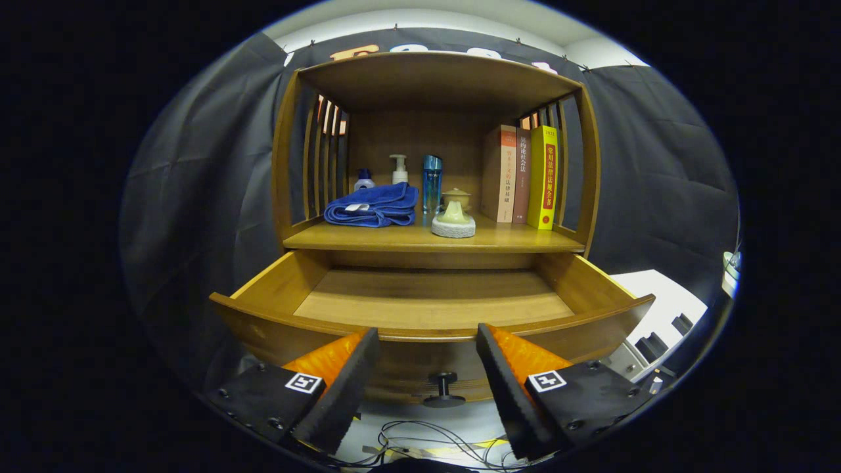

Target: Pull open the drawer, take out the items inside it, and place them on the countertop above the cabinet.

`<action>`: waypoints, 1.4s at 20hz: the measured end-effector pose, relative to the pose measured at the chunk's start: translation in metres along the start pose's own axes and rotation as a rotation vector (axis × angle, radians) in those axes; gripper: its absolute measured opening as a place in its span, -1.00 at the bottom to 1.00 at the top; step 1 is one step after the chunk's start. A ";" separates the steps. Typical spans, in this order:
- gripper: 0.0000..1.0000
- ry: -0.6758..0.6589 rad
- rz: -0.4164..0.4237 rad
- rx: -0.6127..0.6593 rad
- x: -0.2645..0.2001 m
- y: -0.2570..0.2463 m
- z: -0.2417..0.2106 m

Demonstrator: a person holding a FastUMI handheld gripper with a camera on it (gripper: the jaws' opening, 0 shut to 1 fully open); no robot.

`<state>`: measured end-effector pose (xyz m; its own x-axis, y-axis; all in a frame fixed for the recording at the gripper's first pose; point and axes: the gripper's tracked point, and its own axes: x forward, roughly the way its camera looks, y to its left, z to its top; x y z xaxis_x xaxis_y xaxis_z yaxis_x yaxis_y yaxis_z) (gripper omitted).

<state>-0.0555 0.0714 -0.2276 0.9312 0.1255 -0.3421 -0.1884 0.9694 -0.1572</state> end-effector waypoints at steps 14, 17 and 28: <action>0.97 -0.024 0.000 -0.008 0.079 0.000 0.023; 0.97 -0.022 0.001 -0.011 0.099 -0.001 0.026; 0.96 -0.019 0.001 -0.005 0.164 -0.002 0.033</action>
<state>0.1077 0.0967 -0.2523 0.9369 0.1308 -0.3241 -0.1911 0.9681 -0.1619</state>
